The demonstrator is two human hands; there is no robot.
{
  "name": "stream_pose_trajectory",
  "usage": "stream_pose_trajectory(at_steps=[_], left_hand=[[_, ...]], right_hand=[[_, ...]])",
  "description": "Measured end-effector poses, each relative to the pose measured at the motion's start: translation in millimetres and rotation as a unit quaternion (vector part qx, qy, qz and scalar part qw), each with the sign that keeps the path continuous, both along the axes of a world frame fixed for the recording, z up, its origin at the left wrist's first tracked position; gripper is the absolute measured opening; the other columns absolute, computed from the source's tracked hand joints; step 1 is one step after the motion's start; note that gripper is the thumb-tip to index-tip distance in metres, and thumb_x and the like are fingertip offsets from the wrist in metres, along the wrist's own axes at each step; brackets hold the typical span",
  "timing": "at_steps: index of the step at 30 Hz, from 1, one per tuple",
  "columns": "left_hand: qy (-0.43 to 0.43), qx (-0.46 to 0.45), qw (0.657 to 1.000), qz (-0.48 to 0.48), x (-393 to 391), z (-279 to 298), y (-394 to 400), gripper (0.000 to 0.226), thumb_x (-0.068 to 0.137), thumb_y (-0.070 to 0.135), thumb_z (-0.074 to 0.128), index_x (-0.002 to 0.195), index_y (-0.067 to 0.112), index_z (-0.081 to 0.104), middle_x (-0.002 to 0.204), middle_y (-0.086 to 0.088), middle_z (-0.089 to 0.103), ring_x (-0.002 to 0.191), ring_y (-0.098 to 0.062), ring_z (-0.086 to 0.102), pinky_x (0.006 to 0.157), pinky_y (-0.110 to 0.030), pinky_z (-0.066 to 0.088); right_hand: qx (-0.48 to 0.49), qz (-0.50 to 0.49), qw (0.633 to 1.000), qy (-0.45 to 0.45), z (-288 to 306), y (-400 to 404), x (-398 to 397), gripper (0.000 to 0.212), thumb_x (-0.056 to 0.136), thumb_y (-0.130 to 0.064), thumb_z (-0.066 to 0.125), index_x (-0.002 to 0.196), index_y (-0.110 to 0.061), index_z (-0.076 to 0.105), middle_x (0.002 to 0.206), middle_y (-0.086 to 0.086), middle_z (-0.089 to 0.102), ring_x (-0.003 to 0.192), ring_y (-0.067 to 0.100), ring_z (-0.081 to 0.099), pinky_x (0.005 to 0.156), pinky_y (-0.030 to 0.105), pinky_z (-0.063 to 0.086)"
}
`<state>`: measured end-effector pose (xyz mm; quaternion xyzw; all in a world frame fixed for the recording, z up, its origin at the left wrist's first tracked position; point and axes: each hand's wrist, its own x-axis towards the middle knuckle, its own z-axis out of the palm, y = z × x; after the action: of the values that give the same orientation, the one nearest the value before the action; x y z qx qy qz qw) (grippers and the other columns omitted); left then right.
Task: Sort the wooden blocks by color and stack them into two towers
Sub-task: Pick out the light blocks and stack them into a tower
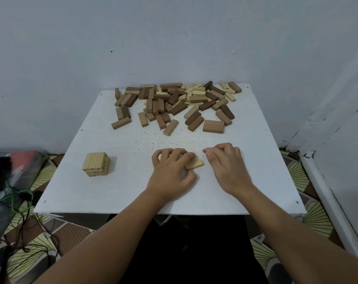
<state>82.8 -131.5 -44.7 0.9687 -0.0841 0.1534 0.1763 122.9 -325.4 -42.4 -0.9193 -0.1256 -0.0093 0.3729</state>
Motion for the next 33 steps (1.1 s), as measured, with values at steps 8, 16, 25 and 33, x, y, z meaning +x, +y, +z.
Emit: stream_pose_trajectory(at_steps=[8, 16, 25, 33], left_hand=[[0.031, -0.008, 0.999, 0.003, 1, 1, 4, 0.073, 0.089, 0.049, 0.055, 0.157, 0.031, 0.036, 0.159, 0.01, 0.037, 0.146, -0.013, 0.027, 0.121, -0.04, 0.009], [0.07, 0.04, 0.989, 0.123, 2, 6, 5, 0.081, 0.092, 0.063, 0.012, 0.163, 0.027, 0.029, 0.175, 0.0, 0.008, 0.159, -0.02, -0.017, 0.122, -0.051, -0.02], [0.055, 0.032, 0.99, 0.129, -3, 9, 5, 0.067, 0.094, 0.058, 0.014, 0.133, 0.04, 0.066, 0.174, -0.001, 0.014, 0.159, -0.025, -0.006, 0.122, -0.052, -0.02], [0.041, -0.004, 0.988, 0.146, -2, 6, 5, 0.069, 0.094, 0.061, 0.018, 0.144, 0.035, 0.058, 0.167, 0.0, 0.029, 0.156, -0.023, 0.007, 0.124, -0.05, -0.01]], right_hand=[[0.007, 0.002, 1.0, 0.002, -1, 2, -1, 0.06, 0.1, -0.053, 0.022, 0.134, -0.032, 0.067, 0.144, -0.011, 0.048, 0.134, 0.01, 0.034, 0.113, 0.03, 0.027], [-0.118, 0.096, 0.988, -0.026, -2, 4, -4, 0.068, 0.102, -0.053, 0.01, 0.157, -0.027, 0.041, 0.17, -0.009, 0.02, 0.157, 0.01, 0.001, 0.128, 0.044, -0.005], [-0.078, -0.002, 0.985, -0.156, -7, 3, -12, 0.033, 0.097, -0.034, 0.041, 0.086, -0.019, 0.068, 0.11, 0.0, 0.049, 0.103, 0.019, 0.044, 0.09, 0.033, 0.037], [-0.046, 0.016, 0.989, -0.141, -9, 3, -12, 0.029, 0.098, -0.032, 0.045, 0.087, -0.021, 0.07, 0.112, -0.004, 0.046, 0.106, 0.015, 0.041, 0.093, 0.033, 0.04]])
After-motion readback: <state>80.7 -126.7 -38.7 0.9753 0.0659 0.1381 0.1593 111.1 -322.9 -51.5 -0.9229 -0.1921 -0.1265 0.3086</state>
